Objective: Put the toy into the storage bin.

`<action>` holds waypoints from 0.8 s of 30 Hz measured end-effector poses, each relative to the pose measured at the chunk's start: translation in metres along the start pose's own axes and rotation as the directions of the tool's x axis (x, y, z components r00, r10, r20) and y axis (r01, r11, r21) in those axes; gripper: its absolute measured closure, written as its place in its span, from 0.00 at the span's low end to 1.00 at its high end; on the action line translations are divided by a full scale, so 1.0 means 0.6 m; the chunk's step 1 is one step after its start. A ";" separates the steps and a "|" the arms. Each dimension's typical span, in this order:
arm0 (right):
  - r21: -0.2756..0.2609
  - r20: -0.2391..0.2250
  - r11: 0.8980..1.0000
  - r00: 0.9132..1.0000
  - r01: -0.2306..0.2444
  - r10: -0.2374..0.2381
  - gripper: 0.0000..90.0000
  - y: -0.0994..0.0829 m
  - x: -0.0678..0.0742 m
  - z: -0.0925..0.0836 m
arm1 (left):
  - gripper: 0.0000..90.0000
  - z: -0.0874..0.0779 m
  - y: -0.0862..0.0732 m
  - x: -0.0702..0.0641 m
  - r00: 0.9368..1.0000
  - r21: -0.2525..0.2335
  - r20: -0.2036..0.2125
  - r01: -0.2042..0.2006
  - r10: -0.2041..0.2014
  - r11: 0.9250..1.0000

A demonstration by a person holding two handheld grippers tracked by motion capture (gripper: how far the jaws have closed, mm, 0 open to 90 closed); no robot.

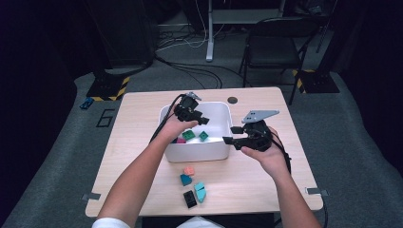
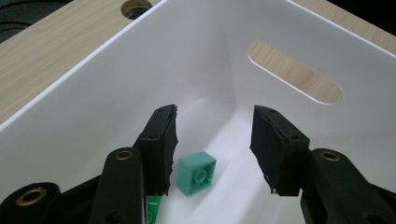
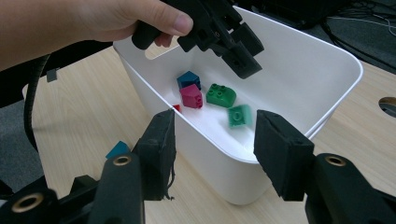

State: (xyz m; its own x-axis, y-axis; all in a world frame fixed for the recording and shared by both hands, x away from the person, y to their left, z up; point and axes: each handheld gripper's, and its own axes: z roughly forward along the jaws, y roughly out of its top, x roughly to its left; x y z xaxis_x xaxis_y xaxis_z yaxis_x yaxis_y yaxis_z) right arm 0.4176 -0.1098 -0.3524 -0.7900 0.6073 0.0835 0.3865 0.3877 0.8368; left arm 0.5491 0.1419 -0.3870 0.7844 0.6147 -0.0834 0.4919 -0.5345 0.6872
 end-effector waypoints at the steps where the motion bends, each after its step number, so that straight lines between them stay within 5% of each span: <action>1: 0.000 0.001 1.000 1.000 0.001 -0.001 0.53 0.000 0.000 0.000 | 0.56 -0.004 -0.001 0.000 1.000 -0.004 -0.001 -0.004 0.004 1.000; 15: -0.003 0.006 1.000 1.000 0.001 -0.001 0.53 0.000 0.001 -0.003 | 0.54 -0.105 -0.017 -0.032 0.998 -0.082 -0.005 -0.066 0.065 0.994; 24: -0.001 0.003 1.000 1.000 0.007 -0.007 0.53 0.001 0.005 0.000 | 0.54 -0.188 -0.071 -0.064 0.995 -0.116 0.012 -0.094 0.096 0.989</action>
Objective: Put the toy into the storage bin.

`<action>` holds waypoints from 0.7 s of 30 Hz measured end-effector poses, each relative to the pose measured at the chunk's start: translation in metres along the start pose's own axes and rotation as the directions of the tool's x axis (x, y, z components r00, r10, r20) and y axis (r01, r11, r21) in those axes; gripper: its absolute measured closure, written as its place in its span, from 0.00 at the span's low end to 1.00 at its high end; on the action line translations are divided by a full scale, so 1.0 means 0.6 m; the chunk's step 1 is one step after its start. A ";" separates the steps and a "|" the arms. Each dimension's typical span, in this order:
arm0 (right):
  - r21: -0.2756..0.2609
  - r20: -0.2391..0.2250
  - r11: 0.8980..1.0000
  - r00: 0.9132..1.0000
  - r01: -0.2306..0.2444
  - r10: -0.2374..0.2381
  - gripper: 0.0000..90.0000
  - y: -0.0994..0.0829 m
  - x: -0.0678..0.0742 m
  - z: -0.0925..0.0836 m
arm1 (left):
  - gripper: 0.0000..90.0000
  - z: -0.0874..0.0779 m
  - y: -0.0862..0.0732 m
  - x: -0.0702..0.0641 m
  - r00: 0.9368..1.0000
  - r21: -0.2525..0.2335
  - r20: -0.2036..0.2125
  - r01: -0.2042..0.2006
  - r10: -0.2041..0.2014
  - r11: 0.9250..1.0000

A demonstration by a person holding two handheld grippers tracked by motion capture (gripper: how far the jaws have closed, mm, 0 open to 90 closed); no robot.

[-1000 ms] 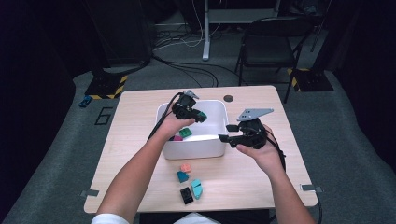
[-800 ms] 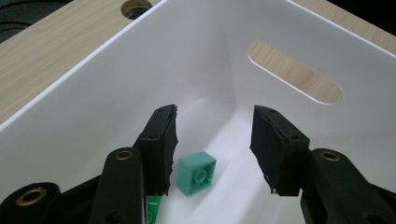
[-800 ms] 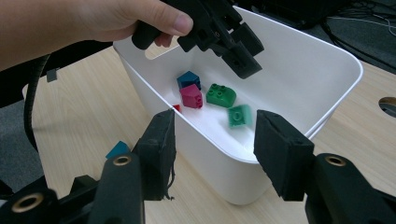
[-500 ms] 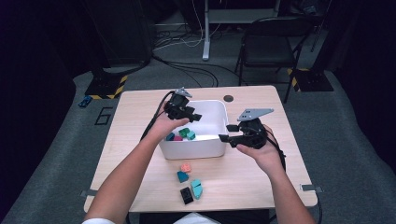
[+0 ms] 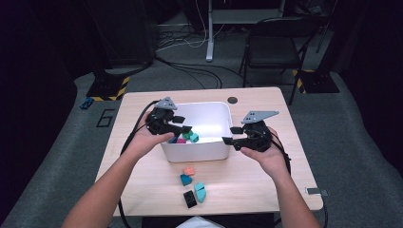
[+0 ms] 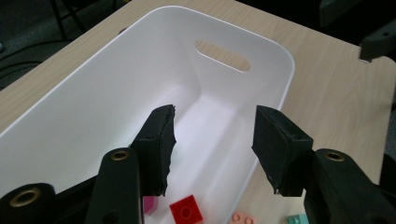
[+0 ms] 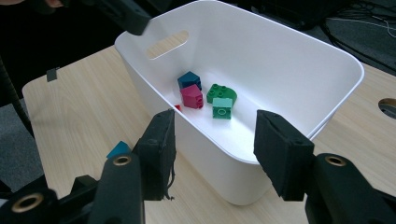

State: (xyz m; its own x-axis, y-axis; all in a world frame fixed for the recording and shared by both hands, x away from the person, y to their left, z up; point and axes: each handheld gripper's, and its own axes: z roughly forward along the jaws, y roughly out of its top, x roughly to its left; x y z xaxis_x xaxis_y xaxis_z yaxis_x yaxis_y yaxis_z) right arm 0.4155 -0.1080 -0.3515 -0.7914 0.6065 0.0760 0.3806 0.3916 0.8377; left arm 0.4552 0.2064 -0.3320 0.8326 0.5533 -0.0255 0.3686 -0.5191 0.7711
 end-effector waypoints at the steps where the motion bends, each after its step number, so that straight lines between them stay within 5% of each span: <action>1: 0.000 0.000 1.000 1.000 0.000 0.000 0.53 0.000 0.001 0.000 | 0.53 -0.007 -0.005 -0.002 1.000 -0.002 0.001 0.001 -0.001 1.000; 9: 0.005 -0.005 1.000 1.000 0.004 -0.004 0.53 0.001 0.006 0.003 | 0.53 -0.050 -0.044 -0.025 1.000 -0.022 0.009 0.002 -0.001 1.000; 21: -0.007 -0.006 1.000 1.000 0.006 -0.006 0.53 0.003 0.007 -0.003 | 0.53 -0.058 -0.113 -0.058 0.999 -0.012 0.032 -0.008 0.008 1.000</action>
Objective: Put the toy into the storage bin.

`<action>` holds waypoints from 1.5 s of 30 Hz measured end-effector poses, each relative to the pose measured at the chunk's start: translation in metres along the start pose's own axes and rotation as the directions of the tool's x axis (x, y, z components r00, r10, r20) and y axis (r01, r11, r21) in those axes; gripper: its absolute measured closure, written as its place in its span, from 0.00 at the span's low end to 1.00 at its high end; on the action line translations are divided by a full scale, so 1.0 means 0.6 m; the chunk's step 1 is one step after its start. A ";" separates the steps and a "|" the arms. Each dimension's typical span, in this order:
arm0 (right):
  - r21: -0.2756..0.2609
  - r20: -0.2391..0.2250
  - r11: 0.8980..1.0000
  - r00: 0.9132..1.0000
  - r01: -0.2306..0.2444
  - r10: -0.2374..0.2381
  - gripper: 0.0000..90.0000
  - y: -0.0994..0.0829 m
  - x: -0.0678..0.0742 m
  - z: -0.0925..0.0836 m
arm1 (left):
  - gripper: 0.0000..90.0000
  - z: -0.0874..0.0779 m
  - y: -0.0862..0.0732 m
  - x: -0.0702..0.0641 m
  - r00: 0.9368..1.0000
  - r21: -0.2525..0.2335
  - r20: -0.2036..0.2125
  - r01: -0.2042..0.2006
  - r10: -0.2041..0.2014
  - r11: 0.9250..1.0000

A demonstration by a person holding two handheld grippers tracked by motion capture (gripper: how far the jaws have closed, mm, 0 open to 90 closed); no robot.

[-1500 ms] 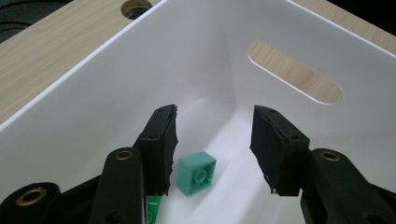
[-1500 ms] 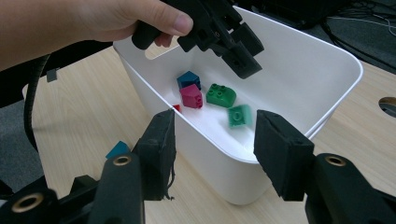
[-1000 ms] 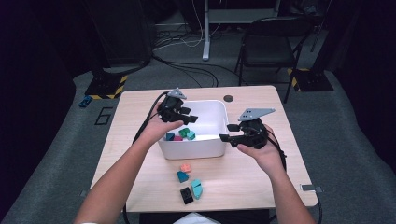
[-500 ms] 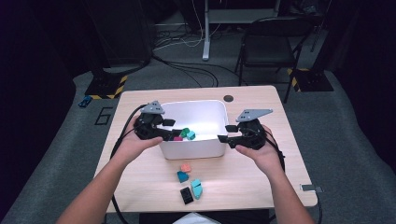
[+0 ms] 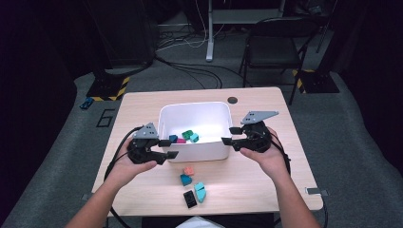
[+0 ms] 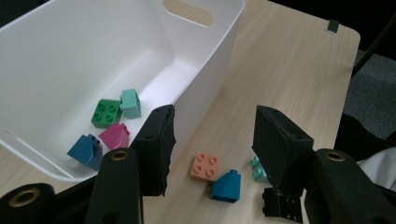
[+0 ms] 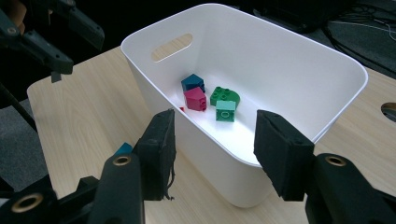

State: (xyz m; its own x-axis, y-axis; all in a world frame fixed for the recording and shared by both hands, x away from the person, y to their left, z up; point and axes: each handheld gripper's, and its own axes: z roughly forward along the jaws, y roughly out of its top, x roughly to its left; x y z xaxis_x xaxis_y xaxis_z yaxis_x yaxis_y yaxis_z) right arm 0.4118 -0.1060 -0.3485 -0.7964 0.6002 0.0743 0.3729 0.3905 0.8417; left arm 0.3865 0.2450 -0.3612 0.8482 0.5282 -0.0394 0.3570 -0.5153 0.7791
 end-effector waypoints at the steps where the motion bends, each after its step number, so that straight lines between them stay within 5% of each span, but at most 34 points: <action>1: -0.001 0.000 1.000 1.000 0.000 0.000 0.53 0.000 0.000 0.000 | 0.53 0.001 -0.005 -0.001 1.000 0.002 0.002 0.002 -0.002 1.000; 33: -0.005 -0.007 1.000 1.000 -0.002 0.002 0.53 -0.001 -0.001 0.001 | 0.51 0.109 -0.128 -0.008 0.995 0.053 0.023 0.091 -0.092 0.994; 45: 0.001 -0.008 1.000 1.000 -0.005 0.005 0.53 -0.002 -0.001 0.003 | 0.50 0.157 -0.141 -0.019 0.997 0.116 0.050 0.054 -0.060 0.992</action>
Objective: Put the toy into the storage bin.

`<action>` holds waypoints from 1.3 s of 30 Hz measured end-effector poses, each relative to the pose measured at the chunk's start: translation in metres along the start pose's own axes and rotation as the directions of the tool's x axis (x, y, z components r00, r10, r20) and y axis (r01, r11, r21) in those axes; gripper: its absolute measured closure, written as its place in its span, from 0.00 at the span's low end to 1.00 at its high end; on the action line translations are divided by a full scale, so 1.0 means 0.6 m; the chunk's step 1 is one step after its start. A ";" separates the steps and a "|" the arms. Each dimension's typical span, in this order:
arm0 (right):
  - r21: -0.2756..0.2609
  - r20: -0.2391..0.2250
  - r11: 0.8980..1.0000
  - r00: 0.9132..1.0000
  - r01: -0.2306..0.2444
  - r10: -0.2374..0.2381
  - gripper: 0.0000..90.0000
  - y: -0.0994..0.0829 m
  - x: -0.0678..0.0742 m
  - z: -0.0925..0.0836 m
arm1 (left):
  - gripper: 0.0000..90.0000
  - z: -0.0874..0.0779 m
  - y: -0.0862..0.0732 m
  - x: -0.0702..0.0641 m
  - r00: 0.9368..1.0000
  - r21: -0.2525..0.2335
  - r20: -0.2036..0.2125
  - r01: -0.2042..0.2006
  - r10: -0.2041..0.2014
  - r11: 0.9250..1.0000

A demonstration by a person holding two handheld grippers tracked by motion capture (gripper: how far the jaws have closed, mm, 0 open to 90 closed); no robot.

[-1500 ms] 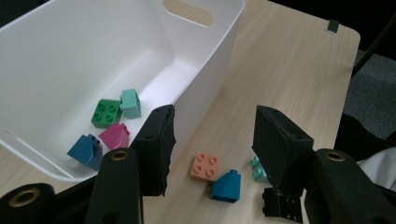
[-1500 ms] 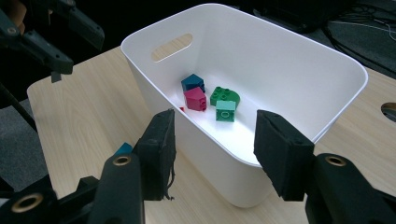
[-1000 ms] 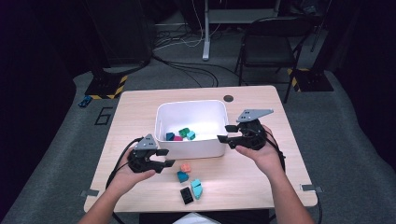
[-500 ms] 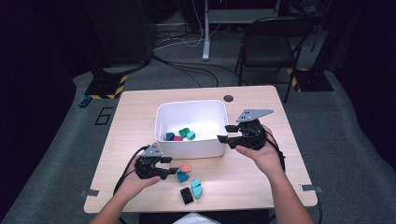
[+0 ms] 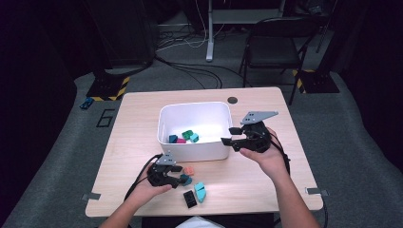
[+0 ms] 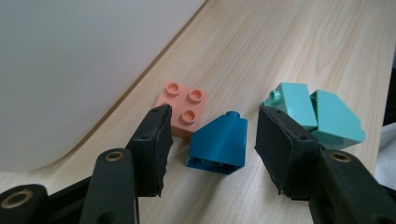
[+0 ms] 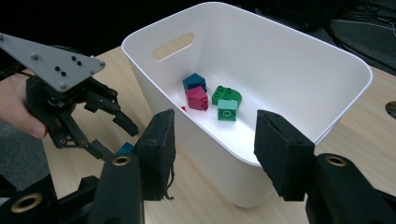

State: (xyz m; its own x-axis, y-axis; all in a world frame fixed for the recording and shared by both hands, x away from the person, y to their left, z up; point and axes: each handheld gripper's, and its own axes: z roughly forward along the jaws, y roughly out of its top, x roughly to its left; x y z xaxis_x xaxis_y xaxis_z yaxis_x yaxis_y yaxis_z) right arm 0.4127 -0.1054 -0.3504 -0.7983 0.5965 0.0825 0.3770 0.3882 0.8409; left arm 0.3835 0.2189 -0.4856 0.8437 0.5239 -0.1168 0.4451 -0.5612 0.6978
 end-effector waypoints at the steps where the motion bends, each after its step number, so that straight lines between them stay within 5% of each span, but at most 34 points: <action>1: 0.000 0.000 1.000 1.000 0.001 -0.001 0.53 0.000 0.000 0.000 | 0.50 0.003 0.000 0.001 1.000 0.005 -0.002 0.001 0.000 1.000; 12: 0.001 -0.001 1.000 1.000 0.003 -0.003 0.53 -0.001 -0.001 0.001 | 0.57 0.024 -0.009 0.001 1.000 0.061 0.002 -0.014 0.014 0.998; 23: 0.003 -0.001 1.000 1.000 -0.001 0.001 0.53 -0.001 -0.002 0.002 | 0.65 0.018 -0.006 -0.004 1.000 0.058 -0.007 -0.026 0.026 0.998; 39: -0.004 0.002 1.000 1.000 -0.003 0.003 0.53 0.000 -0.003 -0.003 | 0.65 -0.063 0.066 -0.020 0.999 -0.010 -0.011 -0.051 0.051 0.999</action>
State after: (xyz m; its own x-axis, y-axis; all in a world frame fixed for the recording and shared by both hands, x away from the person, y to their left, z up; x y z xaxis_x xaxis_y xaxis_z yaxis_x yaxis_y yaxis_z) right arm 0.4130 -0.1077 -0.3498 -0.7961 0.5993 0.0842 0.3776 0.3832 0.8430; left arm 0.3796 0.2144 -0.4296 0.8618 0.5019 -0.0736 0.3987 -0.5804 0.7100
